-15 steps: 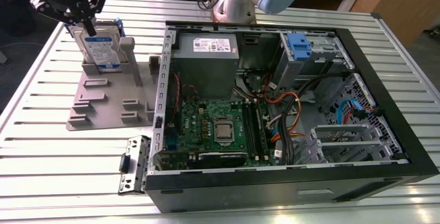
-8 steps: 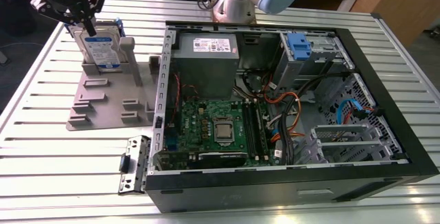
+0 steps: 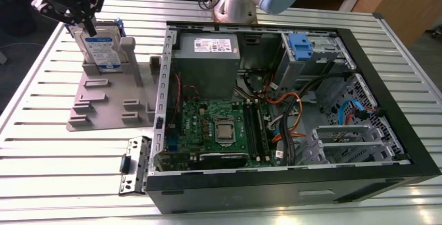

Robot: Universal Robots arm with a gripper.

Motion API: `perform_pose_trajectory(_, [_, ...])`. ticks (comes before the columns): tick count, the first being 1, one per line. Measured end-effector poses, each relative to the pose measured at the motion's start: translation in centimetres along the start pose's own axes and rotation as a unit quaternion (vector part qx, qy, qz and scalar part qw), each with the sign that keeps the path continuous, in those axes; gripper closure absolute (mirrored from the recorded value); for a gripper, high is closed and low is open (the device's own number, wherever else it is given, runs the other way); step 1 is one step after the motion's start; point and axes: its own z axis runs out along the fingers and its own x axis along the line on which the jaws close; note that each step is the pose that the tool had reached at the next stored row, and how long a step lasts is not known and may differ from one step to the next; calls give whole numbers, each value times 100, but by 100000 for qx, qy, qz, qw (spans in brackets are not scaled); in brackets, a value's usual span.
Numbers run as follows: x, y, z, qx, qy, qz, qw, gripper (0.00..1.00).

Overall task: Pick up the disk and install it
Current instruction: 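Pick up the disk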

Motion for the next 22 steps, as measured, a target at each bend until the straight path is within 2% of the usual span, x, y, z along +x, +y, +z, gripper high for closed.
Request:
perform_pose_trajectory(6, [0, 0, 0, -63, 102, -2439, 99970, 90])
perform_pose_trajectory(11, [0, 0, 0, -120, 199, -4655, 99891, 90])
perform_pose_trajectory(17, [0, 0, 0, -185, 312, -7307, 99732, 90])
perform_pose_trajectory(22, [0, 0, 0, -244, 411, -9564, 99540, 90])
